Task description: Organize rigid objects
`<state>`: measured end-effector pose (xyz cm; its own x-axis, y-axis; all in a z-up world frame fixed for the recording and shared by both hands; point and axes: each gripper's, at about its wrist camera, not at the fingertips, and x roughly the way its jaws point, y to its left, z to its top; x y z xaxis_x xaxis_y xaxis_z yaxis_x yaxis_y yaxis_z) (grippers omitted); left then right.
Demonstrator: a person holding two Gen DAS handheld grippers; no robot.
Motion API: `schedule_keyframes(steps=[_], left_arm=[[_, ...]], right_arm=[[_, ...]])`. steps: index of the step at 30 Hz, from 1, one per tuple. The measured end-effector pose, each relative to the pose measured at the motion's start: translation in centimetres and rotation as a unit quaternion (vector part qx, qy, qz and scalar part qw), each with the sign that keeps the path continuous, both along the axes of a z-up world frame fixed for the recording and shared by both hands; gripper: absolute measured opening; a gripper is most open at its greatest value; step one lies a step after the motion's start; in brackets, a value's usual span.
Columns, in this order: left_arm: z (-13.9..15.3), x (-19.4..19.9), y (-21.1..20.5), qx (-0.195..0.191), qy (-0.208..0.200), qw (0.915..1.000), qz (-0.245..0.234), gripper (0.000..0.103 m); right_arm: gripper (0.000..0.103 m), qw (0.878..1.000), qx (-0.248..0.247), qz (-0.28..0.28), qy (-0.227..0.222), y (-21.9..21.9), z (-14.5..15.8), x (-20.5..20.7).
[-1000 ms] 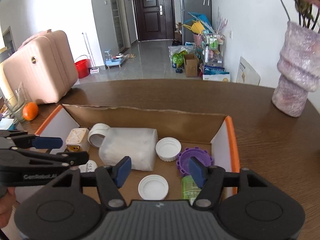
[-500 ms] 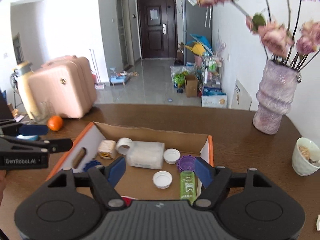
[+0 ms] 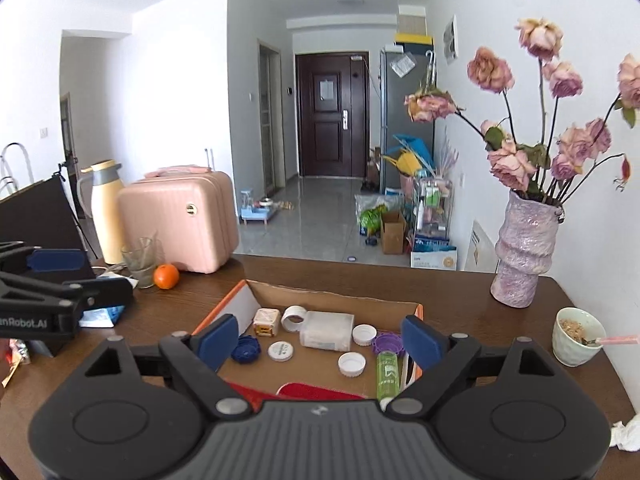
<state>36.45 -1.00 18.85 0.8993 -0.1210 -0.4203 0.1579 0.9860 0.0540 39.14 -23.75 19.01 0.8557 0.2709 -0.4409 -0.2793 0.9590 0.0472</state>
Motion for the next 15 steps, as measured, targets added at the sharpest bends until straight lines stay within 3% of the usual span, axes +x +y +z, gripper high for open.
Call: schedule_keyframes(steps=[7, 15], left_arm=[[-2.0, -8.7, 1.0, 0.000, -0.051, 0.9987, -0.002, 0.099], [-4.8, -18.3, 2.7, 0.006, -0.085, 0.9963, -0.014, 0.101]], right_arm=[[0.090, 0.999, 0.015, 0.023, -0.032, -0.5, -2.0, -8.6], [0.094, 0.997, 0.031, 0.013, -0.064, -2.2, -5.3, -19.2]])
